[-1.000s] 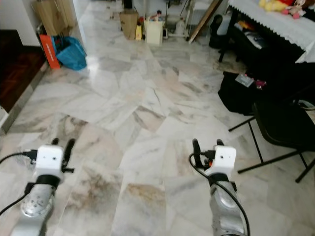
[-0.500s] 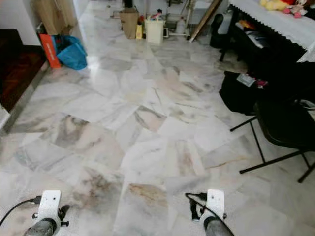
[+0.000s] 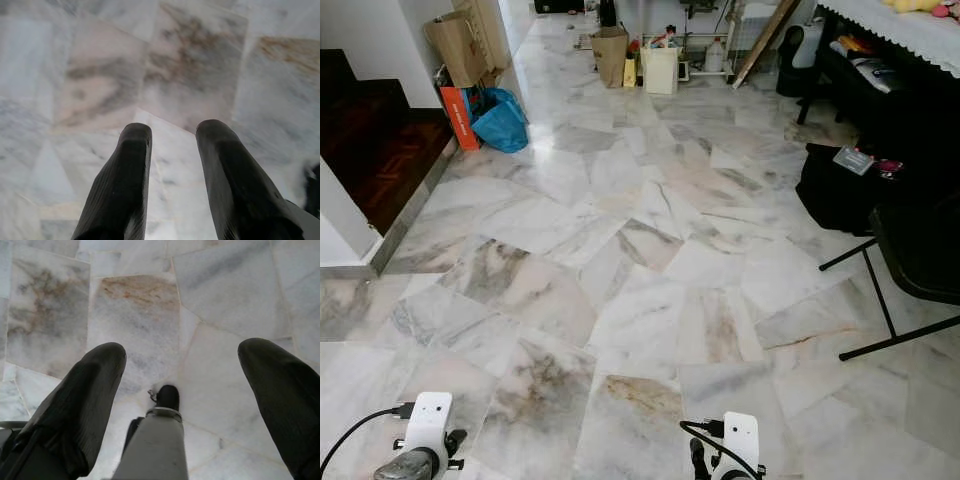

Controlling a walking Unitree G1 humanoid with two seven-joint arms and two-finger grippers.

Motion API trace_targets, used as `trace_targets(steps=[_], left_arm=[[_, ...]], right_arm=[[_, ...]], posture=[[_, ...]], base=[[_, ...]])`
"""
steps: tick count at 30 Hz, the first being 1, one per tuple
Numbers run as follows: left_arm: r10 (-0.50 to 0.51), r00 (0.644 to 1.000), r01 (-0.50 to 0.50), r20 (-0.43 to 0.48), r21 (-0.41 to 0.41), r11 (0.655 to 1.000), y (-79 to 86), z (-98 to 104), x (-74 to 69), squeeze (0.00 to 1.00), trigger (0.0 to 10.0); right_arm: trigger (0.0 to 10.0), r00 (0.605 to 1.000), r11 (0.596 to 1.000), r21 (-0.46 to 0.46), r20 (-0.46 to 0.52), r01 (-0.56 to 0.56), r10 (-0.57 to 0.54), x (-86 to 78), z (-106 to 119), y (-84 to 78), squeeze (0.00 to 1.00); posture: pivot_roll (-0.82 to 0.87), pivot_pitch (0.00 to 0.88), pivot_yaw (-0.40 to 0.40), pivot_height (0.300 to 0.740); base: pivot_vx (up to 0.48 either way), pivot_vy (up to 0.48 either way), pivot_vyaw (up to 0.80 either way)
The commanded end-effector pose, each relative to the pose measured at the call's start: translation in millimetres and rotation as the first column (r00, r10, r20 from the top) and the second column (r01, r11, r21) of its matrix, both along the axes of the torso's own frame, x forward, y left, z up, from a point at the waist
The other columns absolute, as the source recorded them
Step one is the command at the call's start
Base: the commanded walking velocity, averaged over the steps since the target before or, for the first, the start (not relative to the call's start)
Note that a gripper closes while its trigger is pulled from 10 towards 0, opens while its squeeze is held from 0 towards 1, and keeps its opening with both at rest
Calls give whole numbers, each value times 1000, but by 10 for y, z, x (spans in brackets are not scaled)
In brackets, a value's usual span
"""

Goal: Hang hanger

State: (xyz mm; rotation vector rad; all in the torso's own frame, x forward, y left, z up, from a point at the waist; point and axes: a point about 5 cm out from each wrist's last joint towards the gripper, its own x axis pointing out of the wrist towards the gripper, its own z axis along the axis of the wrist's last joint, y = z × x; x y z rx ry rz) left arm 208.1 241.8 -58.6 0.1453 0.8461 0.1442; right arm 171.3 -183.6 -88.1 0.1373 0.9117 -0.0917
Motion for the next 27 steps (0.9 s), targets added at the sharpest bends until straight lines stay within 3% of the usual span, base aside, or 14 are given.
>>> trace_targets(steps=[1, 6, 9, 13, 18, 27], left_arm=[[31, 999, -32, -43, -29, 999, -30, -65, -84, 0, 10000], [50, 996, -56, -78, -73, 996, -160, -150, -172, 0, 10000], [-65, 992, 54, -104, -102, 993, -414, -226, -229, 0, 10000], [-142, 984, 130, -111, -108, 986, -540, -247, -238, 0, 10000], [-203, 972, 191, -121, -105, 976, -590, -260, -257, 0, 10000], [-157, 980, 148, -118, -79, 986, -532, -251, -247, 0, 10000]], right_arm=[[10000, 1000, 1000, -5, -4, 8, -8, -3, 2, -46, 0], [10000, 1000, 1000, -16, -19, 9, -9, -30, -3, -111, 0], [10000, 999, 1000, -17, -29, 22, -22, -48, -6, -157, 0], [10000, 999, 1000, -9, -28, -23, 23, -32, 1, -152, 0], [10000, 999, 999, -7, -31, -35, 34, -42, -4, -139, 0], [10000, 999, 1000, -4, -39, 13, -13, -78, -9, -219, 0]], posture=[[5, 0, -12, 740], [15, 0, -42, 740], [20, 0, -70, 740], [14, 0, -74, 740], [7, 0, -63, 740], [25, 0, -57, 740]], base=[[0, 0, 0], [0, 0, 0], [0, 0, 0], [0, 0, 0], [0, 0, 0], [0, 0, 0]])
